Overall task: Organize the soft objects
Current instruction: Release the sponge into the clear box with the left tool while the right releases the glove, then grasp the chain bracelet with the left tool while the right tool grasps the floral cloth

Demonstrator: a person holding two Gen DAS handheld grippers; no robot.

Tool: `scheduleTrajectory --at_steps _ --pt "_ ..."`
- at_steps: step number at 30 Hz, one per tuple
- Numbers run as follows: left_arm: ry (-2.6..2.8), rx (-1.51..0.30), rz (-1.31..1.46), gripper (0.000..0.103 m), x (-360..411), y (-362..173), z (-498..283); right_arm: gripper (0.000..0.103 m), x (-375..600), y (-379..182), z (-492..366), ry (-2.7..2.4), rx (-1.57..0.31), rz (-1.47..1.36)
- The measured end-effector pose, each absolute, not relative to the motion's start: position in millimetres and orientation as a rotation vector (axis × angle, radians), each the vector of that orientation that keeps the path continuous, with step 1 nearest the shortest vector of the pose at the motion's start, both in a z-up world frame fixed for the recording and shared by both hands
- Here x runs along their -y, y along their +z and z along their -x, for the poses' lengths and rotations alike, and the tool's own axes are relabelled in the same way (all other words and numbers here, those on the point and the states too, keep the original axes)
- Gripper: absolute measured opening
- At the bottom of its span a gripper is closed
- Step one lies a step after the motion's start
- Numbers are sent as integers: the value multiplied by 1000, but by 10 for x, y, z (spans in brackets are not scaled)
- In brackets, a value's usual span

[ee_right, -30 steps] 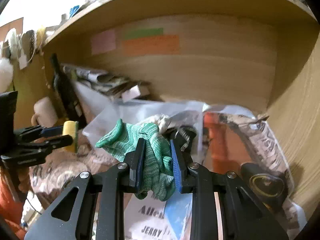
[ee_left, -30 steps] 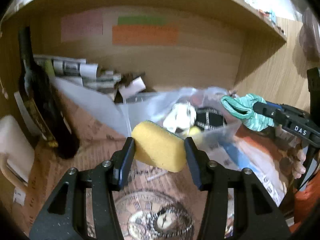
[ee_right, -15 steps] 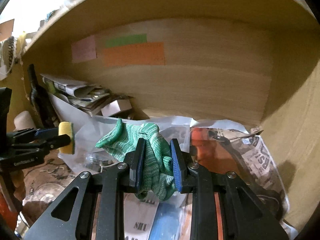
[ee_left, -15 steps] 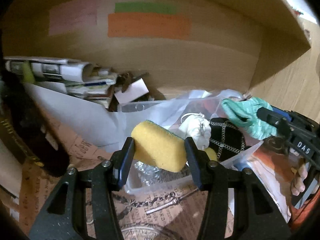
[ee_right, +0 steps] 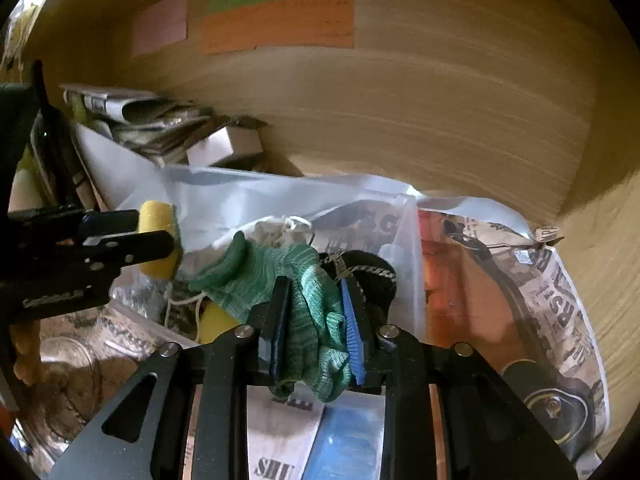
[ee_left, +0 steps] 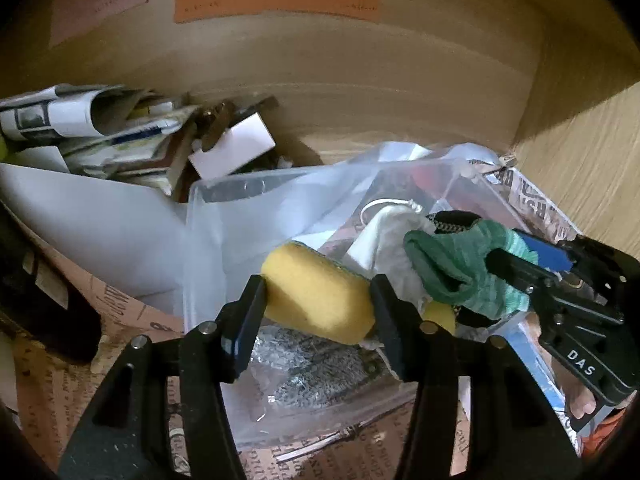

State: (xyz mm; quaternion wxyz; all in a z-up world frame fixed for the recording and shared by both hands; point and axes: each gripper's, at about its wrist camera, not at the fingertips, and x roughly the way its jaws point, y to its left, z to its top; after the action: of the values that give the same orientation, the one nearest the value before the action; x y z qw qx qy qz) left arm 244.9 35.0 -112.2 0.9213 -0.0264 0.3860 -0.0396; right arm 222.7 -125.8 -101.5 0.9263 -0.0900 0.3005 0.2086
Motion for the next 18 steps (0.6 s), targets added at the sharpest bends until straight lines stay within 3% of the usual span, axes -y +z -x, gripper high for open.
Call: scheduleTrajectory --at_steps 2,6,9,11,15,18 --pt "-86 -802 56 60 -356 -1126 -2447 27 1257 -1004 -2219 420 -610 194" --pt "-88 -788 65 70 -364 -1057 -2388 41 1264 -974 -2204 410 -602 192" --pt "-86 -755 59 74 -367 -944 -2282 44 1272 -933 -2174 405 -591 193" --pt "-80 -731 56 78 -357 -860 -2205 51 1281 -880 -2129 403 -576 193" --pt "-78 -672 60 88 -366 -641 -1963 84 1309 -718 -1949 393 -502 184" --pt "-70 -629 65 99 -384 -518 -1771 85 1323 -586 -1788 403 -464 184"
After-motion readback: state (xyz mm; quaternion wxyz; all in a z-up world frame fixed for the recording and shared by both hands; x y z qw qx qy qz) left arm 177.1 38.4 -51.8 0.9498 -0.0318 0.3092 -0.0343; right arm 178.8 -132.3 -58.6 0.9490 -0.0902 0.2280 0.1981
